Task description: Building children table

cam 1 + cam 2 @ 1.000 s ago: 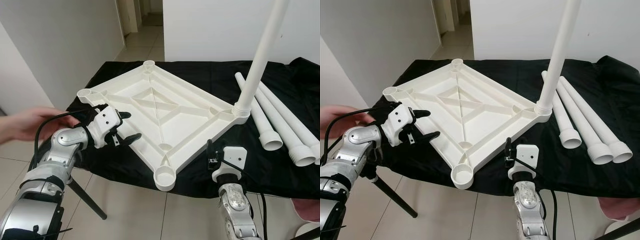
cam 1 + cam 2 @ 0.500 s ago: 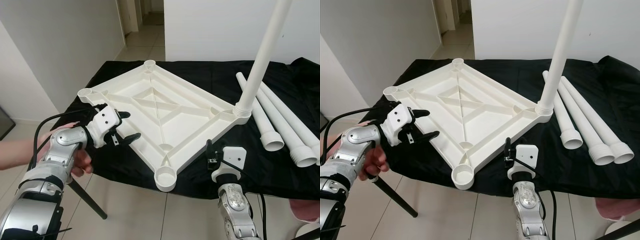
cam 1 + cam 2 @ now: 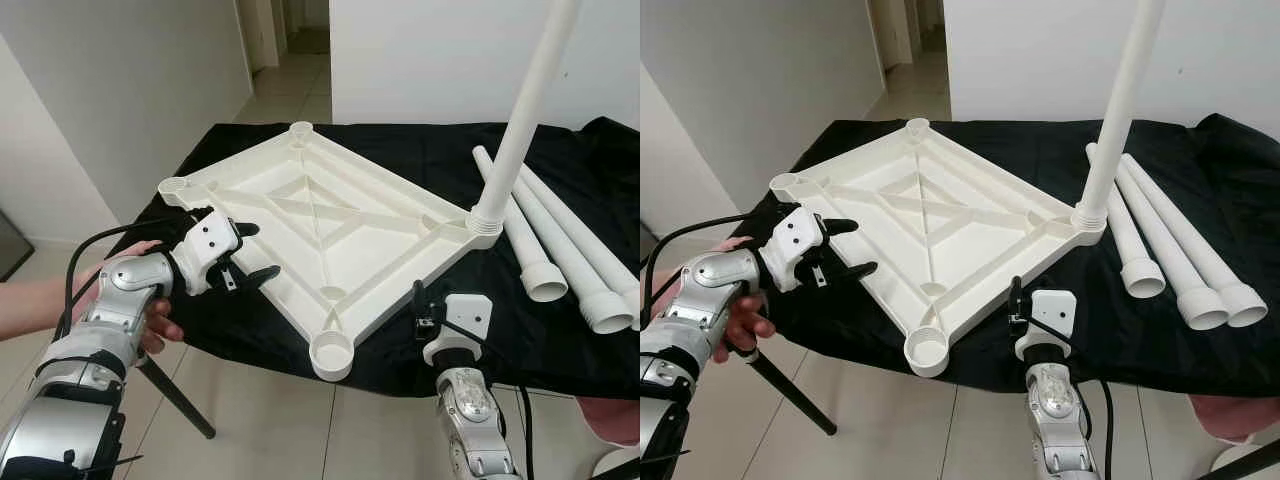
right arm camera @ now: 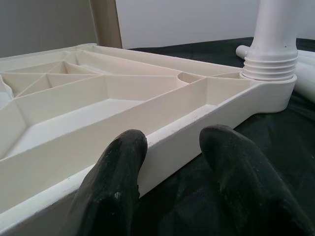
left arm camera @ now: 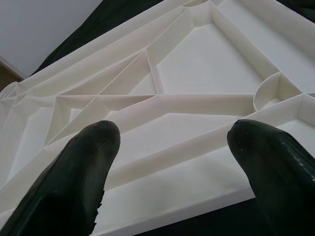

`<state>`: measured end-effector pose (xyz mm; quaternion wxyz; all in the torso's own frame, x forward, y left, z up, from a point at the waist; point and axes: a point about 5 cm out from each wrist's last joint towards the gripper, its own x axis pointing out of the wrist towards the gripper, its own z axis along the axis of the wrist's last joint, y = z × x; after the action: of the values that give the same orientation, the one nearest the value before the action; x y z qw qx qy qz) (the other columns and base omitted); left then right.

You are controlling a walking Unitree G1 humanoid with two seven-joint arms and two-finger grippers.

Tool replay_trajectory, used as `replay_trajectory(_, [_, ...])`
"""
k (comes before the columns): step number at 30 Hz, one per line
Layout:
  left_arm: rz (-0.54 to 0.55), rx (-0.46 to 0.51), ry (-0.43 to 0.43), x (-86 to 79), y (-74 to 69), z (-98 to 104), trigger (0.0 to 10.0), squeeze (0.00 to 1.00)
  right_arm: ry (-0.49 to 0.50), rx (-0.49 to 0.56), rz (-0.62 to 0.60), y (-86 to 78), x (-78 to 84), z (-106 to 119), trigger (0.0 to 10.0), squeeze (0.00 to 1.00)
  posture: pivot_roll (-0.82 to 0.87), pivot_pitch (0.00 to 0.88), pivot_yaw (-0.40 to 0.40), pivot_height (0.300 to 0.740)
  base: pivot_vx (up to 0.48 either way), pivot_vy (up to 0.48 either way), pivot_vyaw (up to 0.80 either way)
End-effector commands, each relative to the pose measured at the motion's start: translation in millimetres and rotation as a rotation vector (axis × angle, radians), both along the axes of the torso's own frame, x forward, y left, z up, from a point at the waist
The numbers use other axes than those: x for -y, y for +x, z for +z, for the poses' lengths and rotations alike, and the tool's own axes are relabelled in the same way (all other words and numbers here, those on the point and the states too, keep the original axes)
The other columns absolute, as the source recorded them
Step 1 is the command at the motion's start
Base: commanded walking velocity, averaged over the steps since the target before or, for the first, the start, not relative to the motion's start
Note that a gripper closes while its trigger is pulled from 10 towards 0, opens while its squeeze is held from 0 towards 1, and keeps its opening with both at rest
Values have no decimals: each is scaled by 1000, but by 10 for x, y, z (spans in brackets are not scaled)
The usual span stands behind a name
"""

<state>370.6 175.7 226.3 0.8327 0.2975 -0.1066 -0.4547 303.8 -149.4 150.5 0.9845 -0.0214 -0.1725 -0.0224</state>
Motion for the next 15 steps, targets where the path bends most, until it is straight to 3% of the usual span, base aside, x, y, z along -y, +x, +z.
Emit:
replay_trajectory(1, [26,4,23,-70,5,6,10000,0,6,1,7,-7,-19,-20,10000,0,79,136,131,740,0,0,0])
replay_trajectory(15, [27,5,27,-79,6,16,10000,0,9,-2,7,-5,-29,-31,10000,0,83,137,135,740,0,0,0])
